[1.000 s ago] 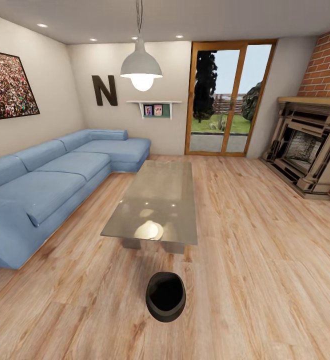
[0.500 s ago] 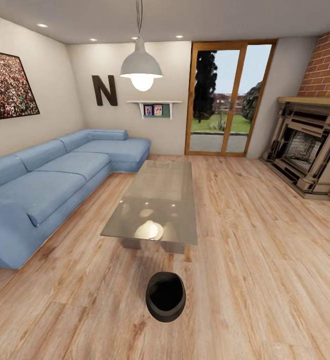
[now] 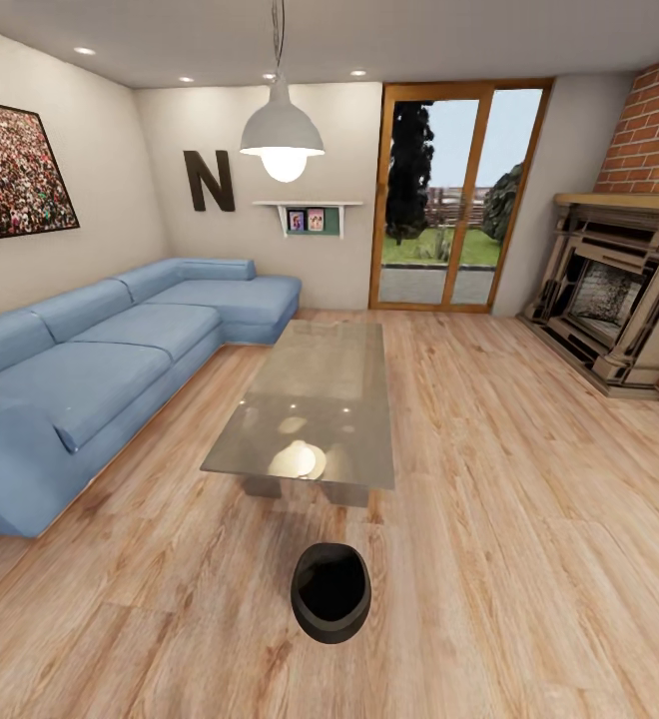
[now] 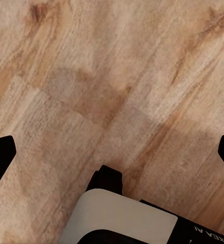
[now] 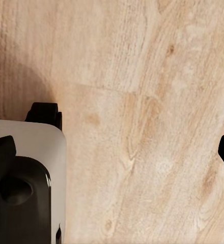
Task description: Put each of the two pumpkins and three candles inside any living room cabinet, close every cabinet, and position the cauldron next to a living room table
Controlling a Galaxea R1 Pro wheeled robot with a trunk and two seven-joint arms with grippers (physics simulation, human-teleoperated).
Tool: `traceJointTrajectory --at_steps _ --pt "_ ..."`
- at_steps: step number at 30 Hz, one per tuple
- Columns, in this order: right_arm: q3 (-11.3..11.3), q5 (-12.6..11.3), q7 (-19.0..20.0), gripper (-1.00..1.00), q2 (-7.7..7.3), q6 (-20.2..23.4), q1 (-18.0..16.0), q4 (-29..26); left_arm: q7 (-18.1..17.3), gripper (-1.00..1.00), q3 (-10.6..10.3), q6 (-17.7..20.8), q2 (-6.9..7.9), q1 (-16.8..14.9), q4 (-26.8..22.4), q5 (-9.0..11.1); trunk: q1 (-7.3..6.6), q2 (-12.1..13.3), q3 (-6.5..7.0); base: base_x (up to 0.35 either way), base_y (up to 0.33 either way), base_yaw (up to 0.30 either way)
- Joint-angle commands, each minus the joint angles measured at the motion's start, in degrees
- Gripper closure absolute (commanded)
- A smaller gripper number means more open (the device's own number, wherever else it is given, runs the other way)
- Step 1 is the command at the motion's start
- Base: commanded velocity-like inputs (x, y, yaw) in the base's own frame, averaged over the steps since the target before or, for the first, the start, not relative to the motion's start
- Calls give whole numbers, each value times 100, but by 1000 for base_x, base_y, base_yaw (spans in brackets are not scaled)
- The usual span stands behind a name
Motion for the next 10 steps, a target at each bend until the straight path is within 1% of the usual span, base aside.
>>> traceJointTrajectory --at_steps 1,10 --pt "49 -47 -3 -100 0 19 -4 1 -13 -100 -48 -22 -2 -8 19 42 0 -3 -5 0 0 0" --pt "49 -47 -3 -100 0 19 -4 1 -15 -100 -48 -22 -2 -8 20 42 0 -3 -5 0 0 0"
